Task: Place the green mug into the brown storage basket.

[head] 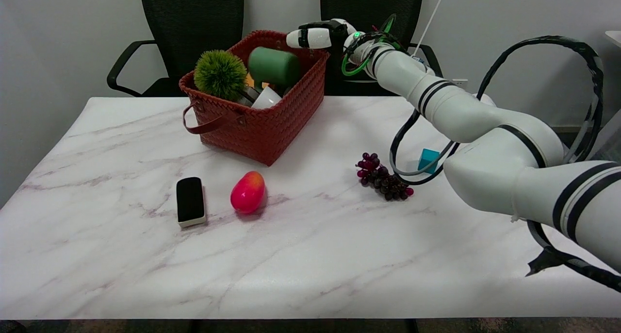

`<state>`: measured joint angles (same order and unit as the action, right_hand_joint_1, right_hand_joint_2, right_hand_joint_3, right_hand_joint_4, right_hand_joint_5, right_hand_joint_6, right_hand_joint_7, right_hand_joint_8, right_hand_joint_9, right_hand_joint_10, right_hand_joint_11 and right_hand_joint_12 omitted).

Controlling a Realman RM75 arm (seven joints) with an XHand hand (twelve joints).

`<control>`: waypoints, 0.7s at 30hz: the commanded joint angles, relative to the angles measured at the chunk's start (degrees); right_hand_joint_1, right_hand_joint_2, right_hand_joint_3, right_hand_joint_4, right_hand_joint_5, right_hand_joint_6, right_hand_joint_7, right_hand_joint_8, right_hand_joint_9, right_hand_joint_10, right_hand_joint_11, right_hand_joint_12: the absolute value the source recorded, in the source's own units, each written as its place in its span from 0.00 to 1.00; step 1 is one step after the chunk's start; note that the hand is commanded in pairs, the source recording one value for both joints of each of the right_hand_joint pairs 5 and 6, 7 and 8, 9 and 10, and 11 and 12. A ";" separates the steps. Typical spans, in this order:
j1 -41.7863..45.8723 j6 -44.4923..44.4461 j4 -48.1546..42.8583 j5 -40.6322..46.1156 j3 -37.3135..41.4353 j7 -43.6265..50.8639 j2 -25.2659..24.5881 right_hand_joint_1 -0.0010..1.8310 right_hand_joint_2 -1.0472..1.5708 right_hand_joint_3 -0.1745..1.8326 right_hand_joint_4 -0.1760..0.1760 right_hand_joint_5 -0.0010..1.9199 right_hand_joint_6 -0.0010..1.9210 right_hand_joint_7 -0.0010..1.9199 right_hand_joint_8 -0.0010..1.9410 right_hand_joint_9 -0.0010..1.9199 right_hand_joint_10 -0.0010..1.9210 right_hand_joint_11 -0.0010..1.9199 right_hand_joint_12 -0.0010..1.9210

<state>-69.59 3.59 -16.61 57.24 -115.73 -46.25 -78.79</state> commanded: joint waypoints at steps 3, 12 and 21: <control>0.65 -0.09 -0.62 0.84 -0.13 0.35 0.12 0.62 0.39 0.56 0.50 0.06 0.06 0.08 0.08 0.00 0.00 0.00 0.00; 4.44 -2.49 -9.52 0.84 0.67 2.27 4.78 0.62 0.38 0.52 0.50 0.03 0.03 0.07 0.07 0.00 0.00 0.00 0.00; 17.82 -7.01 -33.54 0.84 7.01 2.41 14.74 0.63 0.47 0.43 0.50 0.05 0.05 0.10 0.10 0.04 0.04 0.00 0.00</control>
<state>-66.86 2.33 -22.95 57.90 -115.41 -45.32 -76.21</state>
